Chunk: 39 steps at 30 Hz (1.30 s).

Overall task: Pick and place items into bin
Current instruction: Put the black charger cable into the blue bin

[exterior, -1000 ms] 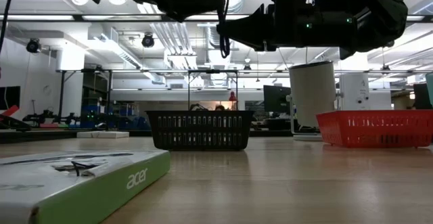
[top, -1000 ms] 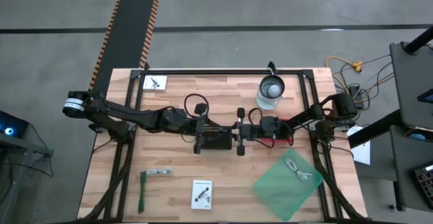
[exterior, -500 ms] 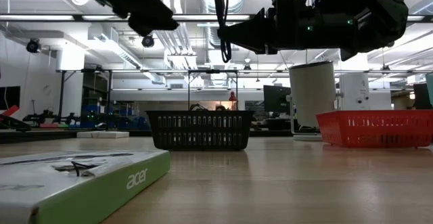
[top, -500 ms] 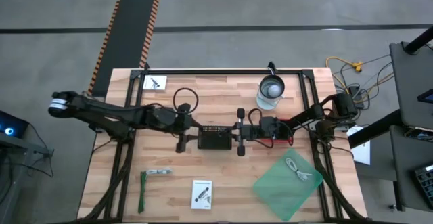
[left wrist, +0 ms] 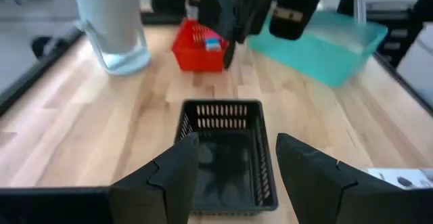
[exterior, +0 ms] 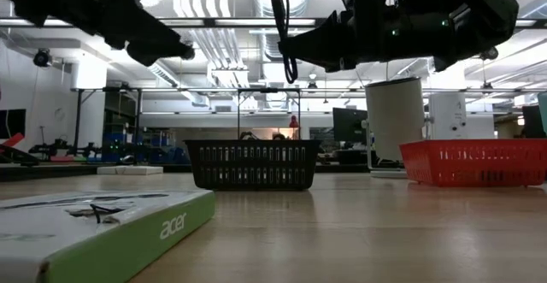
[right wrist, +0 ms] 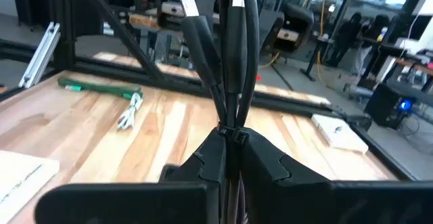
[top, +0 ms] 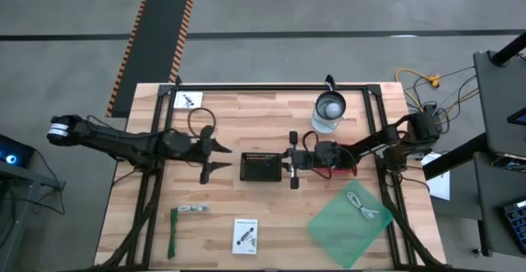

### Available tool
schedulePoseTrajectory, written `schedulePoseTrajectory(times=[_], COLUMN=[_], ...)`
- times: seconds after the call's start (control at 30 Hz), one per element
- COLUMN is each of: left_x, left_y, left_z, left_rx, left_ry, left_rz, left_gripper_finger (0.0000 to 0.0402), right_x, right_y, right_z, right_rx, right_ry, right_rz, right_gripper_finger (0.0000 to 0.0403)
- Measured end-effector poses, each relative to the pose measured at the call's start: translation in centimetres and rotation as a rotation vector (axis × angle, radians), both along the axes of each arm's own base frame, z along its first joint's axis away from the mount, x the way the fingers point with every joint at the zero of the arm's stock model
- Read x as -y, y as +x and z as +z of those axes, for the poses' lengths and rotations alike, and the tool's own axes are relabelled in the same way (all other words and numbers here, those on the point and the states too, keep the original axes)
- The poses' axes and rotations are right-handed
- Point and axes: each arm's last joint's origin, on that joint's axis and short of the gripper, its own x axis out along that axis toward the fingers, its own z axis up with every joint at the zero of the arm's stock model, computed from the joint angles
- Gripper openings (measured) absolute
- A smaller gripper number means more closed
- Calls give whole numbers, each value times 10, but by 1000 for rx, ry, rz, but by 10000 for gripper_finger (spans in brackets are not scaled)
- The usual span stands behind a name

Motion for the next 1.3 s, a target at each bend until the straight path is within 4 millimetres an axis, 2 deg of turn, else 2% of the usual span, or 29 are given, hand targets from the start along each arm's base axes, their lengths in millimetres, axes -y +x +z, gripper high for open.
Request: schedulePoseTrajectory(times=[0.2, 0.43, 0.67, 0.93, 1.3], left_x=[-2, -3, -3, -3, -3], left_y=[-16, -27, -26, -25, -25], left_z=[-14, -35, -43, -40, -39], left_rx=[283, 439, 405, 448, 453], left_ry=[-25, 7, 42, 40, 42], left_rz=[3, -1, -5, -4, -4], left_gripper_finger=[183, 183, 183, 183, 183], right_x=[1, 2, 3, 4, 5], right_y=[-8, -21, -33, -37, -32], right_z=[10, 30, 51, 71, 76], right_rx=[-64, -95, -170, -275, -427], right_ry=[44, 107, 167, 198, 282], right_rz=[-5, -13, -27, -46, -175], right_gripper_finger=[22, 22, 22, 22, 22])
